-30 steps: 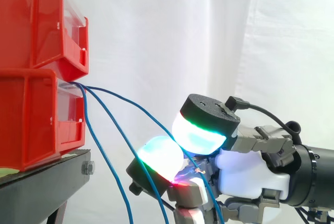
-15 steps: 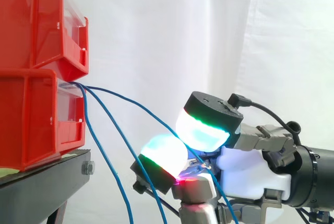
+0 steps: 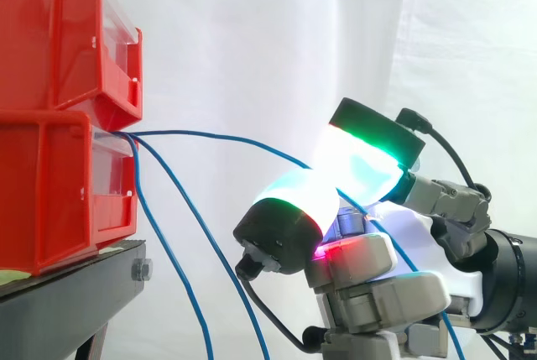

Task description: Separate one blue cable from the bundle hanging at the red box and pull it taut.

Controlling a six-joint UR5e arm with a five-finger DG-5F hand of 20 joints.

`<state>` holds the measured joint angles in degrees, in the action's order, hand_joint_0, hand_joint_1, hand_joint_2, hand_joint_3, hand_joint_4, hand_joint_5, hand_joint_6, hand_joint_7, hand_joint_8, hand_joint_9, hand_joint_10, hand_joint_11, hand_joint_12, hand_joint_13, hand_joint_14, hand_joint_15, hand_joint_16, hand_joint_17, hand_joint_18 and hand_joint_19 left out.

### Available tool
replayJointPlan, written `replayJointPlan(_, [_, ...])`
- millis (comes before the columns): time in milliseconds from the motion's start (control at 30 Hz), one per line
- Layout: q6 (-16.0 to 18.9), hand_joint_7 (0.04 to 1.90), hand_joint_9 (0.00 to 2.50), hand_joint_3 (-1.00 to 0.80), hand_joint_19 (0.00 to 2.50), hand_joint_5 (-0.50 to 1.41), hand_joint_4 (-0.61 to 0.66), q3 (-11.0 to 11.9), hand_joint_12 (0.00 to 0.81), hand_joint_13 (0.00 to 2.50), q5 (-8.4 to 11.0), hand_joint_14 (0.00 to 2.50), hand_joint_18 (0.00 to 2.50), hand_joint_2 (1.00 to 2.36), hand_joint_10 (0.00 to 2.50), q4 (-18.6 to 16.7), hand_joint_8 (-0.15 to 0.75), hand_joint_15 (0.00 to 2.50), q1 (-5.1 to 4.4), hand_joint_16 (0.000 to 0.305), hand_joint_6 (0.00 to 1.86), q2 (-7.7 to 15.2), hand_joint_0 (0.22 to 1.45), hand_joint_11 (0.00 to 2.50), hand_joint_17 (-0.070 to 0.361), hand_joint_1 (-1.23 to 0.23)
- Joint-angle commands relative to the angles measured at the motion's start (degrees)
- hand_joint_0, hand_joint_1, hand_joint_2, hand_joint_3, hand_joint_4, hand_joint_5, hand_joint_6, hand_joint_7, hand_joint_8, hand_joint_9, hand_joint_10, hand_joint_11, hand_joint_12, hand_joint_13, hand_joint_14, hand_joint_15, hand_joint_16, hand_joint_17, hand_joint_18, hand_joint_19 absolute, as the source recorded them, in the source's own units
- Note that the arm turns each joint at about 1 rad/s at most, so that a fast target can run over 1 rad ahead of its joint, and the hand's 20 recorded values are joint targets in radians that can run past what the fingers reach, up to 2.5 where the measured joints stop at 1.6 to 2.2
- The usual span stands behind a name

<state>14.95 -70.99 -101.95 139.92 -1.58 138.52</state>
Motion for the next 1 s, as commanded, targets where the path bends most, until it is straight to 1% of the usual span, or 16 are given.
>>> replayJointPlan(0, [0.9,0.91,1.04,-0.13,0.89,-0.21,0.13,0.0,0.385,1.30,-0.18,0.02,1.11,1.02,0.01,0.1,0.386,1.25,0.26,0.049,0.92,0.0,0.67,1.20,0.109,-0.79])
replayJointPlan(67, [0.4,0.90,1.03,-0.12,0.95,-0.21,0.14,0.0,0.387,1.34,-0.18,0.01,1.15,1.02,0.01,0.4,0.390,1.32,0.34,0.048,0.92,0.0,0.67,1.21,0.109,-0.79])
replayJointPlan(233, [-0.7,0.91,1.06,-0.13,1.01,-0.21,0.14,-0.3,0.372,1.38,-0.18,0.01,1.20,1.02,0.00,0.7,0.386,1.45,0.26,0.048,0.92,0.0,0.68,1.26,0.109,-0.79])
replayJointPlan(300, [-1.8,0.91,1.07,-0.13,1.01,-0.21,0.14,-0.6,0.375,1.40,0.26,0.00,1.21,1.02,0.00,0.8,0.386,1.48,0.34,0.048,0.92,0.0,0.68,1.29,0.109,-0.79])
replayJointPlan(433, [-2.1,0.91,1.09,-0.14,1.02,-0.21,0.14,-0.7,0.379,1.40,0.70,0.00,1.21,1.02,0.05,0.8,0.378,1.50,0.34,0.049,0.92,0.0,0.68,1.33,0.109,-0.79])
replayJointPlan(467, [-2.1,0.91,1.11,-0.13,1.01,-0.21,0.15,-0.8,0.376,1.39,0.79,0.00,1.21,1.02,0.21,0.8,0.374,1.50,0.34,0.049,0.92,0.0,0.68,1.30,0.110,-0.79])
replayJointPlan(500, [-2.1,0.90,1.13,-0.14,1.01,-0.21,0.14,-0.7,0.378,1.39,0.79,0.00,1.20,1.02,0.43,0.8,0.368,1.51,0.34,0.049,0.92,0.0,0.68,1.27,0.109,-0.79])
replayJointPlan(533, [-2.3,0.91,1.12,-0.14,1.01,-0.21,0.14,-0.7,0.378,1.39,0.96,0.00,1.20,1.02,0.43,0.8,0.367,1.51,0.34,0.049,0.92,0.0,0.68,1.28,0.110,-0.79])
replayJointPlan(567, [-2.3,0.91,1.12,-0.13,1.01,-0.21,0.14,-0.8,0.382,1.39,1.05,0.00,1.20,1.02,0.58,0.8,0.363,1.50,0.34,0.049,0.92,0.0,0.68,1.26,0.110,-0.79])
replayJointPlan(600, [-2.3,0.91,1.12,-0.14,1.01,-0.21,0.14,-0.7,0.379,1.39,1.23,0.00,1.20,1.02,0.64,0.8,0.362,1.50,0.34,0.049,0.92,0.0,0.68,1.25,0.110,-0.79])
replayJointPlan(700, [-2.6,0.91,1.11,-0.14,1.01,-0.21,0.14,-0.8,0.375,1.39,1.49,0.00,1.20,1.02,0.72,0.5,0.357,1.51,0.43,0.049,0.91,0.0,0.68,1.25,0.110,-0.79])
replayJointPlan(733, [-3.1,0.91,1.11,-0.14,1.00,-0.21,0.14,-0.8,0.378,1.39,1.49,0.00,1.20,1.02,0.73,0.5,0.357,1.52,0.61,0.049,0.91,0.0,0.68,1.27,0.109,-0.79])
replayJointPlan(867, [-4.6,0.90,1.11,-0.14,1.01,-0.21,0.14,-0.8,0.383,1.39,1.67,0.00,1.20,1.02,0.74,0.5,0.353,1.53,0.78,0.049,0.91,0.0,0.68,1.26,0.110,-0.79])
replayJointPlan(967, [-6.7,0.91,1.10,-0.14,1.00,-0.21,0.14,-0.9,0.381,1.39,3.07,0.00,1.20,1.02,0.75,0.7,0.352,1.53,1.05,0.049,0.91,0.0,0.69,1.27,0.110,-0.79])
